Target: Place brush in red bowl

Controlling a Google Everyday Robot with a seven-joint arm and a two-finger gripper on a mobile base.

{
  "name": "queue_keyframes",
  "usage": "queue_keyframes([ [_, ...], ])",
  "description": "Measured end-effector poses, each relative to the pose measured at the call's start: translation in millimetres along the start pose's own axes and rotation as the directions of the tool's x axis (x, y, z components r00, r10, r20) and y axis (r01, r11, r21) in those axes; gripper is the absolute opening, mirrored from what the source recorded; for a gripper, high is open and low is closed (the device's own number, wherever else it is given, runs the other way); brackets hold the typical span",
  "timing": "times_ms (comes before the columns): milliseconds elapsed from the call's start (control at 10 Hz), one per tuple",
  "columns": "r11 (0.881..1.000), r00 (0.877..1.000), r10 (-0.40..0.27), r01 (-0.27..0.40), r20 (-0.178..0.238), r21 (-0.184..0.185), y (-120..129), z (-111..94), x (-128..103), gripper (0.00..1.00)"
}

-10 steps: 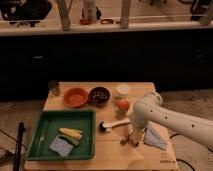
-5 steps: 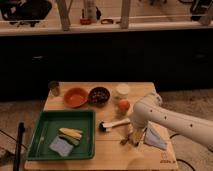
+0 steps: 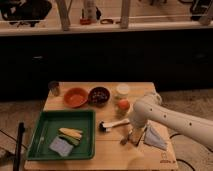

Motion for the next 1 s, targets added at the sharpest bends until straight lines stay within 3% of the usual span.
queue_keyframes([
  [400, 0.997, 0.997, -0.072, 0.073, 0.018, -0.027, -12, 12, -14, 0.8],
  [1000, 0.993, 0.994, -0.104, 0.105, 0.029, -0.053, -27, 24, -31, 0.8],
])
